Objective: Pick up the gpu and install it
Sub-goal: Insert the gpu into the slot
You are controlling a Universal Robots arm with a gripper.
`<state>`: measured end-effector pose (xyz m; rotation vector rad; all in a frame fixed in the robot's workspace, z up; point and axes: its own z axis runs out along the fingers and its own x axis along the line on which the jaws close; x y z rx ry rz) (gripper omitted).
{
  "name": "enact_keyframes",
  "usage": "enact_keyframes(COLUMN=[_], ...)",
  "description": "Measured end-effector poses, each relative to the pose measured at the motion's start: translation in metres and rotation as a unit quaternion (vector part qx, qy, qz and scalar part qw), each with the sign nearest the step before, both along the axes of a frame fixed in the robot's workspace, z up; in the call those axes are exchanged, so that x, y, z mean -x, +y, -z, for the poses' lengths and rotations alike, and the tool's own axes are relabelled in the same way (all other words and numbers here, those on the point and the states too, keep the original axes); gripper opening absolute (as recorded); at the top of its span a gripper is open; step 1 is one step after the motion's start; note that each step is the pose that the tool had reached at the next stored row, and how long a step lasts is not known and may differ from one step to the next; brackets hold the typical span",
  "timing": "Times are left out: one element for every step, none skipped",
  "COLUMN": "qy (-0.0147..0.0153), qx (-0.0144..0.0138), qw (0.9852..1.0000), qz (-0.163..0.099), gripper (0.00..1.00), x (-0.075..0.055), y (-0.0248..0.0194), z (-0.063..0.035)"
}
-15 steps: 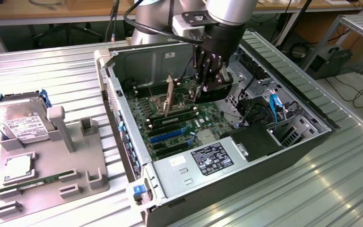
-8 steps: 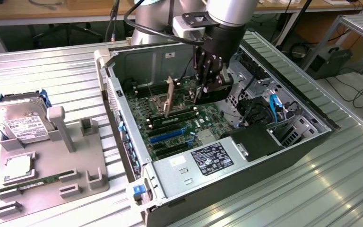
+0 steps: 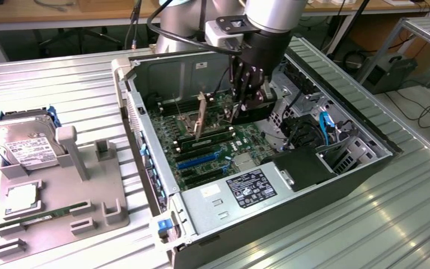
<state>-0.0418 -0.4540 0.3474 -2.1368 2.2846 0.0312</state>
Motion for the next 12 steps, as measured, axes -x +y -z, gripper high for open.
enact_keyframes(qy=[0.0,0.0,0.0,0.0,0.0,0.0,0.0,0.0,0.0,0.0,0.0,0.0], qx=[0.0,0.0,0.0,0.0,0.0,0.0,0.0,0.0,0.0001,0.0,0.0,0.0], qw=[1.0,1.0,1.0,1.0,1.0,1.0,1.0,1.0,1.0,1.0,1.0,1.0], qz=[0.0,0.0,0.0,0.0,0.0,0.0,0.0,0.0,0.0,0.0,0.0,0.0], gripper=[0.27,0.27,0.27,0.27,0.27,0.27,0.27,0.27,0.27,0.27,0.27,0.27], x=[0.0,0.0,0.0,0.0,0.0,0.0001,0.0001,0.0002,0.0002,0.0004,0.0006,0.001], y=[-0.0002,-0.0006,-0.0008,-0.001,-0.0012,-0.0015,-0.0017,-0.0018,-0.0019,-0.0019,-0.002,-0.002], z=[0.0001,0.0004,0.0005,0.0006,0.0008,0.001,0.0012,0.0012,0.0013,0.0014,0.0015,0.0016])
